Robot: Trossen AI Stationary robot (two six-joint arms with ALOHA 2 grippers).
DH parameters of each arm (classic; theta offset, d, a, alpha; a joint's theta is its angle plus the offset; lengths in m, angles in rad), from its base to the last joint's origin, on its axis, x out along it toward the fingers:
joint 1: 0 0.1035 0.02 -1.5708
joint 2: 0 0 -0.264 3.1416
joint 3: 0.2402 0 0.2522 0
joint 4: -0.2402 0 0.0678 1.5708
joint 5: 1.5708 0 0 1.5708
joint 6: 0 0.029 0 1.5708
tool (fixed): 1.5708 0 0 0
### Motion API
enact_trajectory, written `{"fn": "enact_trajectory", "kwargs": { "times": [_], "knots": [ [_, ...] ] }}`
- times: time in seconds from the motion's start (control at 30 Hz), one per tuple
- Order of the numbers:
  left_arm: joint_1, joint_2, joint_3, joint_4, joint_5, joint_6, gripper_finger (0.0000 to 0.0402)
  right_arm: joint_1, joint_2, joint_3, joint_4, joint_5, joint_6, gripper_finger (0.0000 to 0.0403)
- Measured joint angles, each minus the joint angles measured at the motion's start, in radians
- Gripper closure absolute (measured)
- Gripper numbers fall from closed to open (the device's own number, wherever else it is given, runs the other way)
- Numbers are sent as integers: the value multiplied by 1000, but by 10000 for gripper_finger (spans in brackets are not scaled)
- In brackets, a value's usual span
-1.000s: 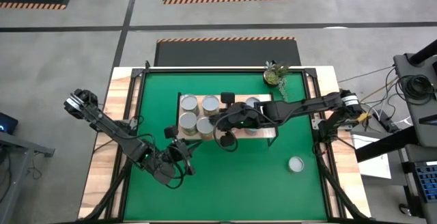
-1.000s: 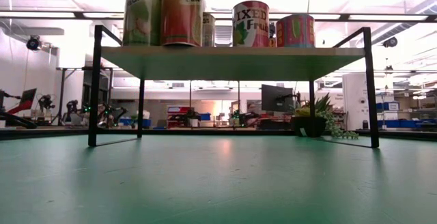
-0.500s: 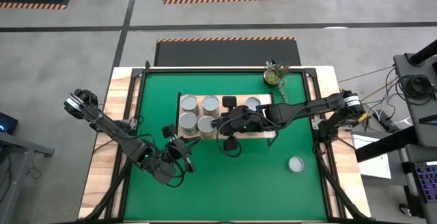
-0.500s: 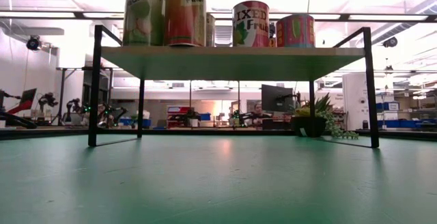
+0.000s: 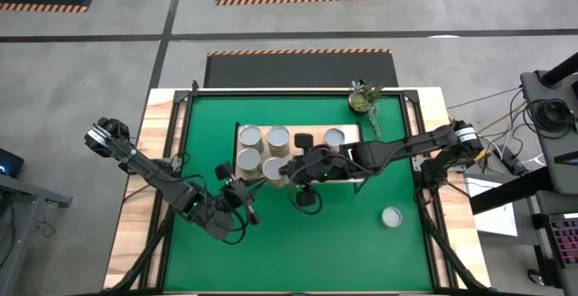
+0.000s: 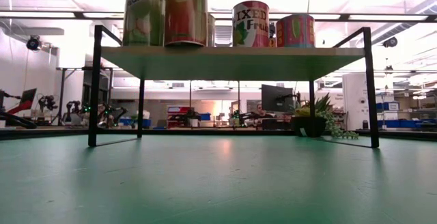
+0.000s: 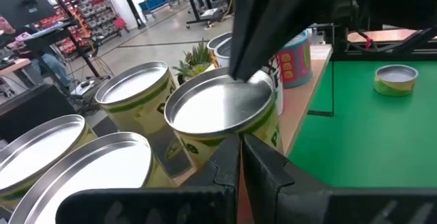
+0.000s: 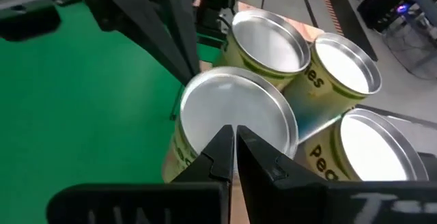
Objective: Pick and place cans onto a shelf
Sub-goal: Put the canned pineapple on the shelf
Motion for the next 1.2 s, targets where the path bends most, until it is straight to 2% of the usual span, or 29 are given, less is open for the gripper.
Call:
{"fn": "enact_trajectory", "kwargs": {
  "times": [0.37,0.53,0.63,1.1,1.2],
  "knots": [
    [7,0,0,8,1,-3,401,9,-8,-2,6,8,-10,394],
    [-11,0,0,21,96,18,401,9,-17,28,-28,19,-24,394],
    [-11,0,0,26,140,23,401,8,-17,34,-32,65,-56,394],
    [35,0,0,30,131,23,401,-26,-14,20,-68,79,-58,394],
    [51,0,0,31,131,23,401,-24,-13,19,-75,45,-26,394]
  ]
}}
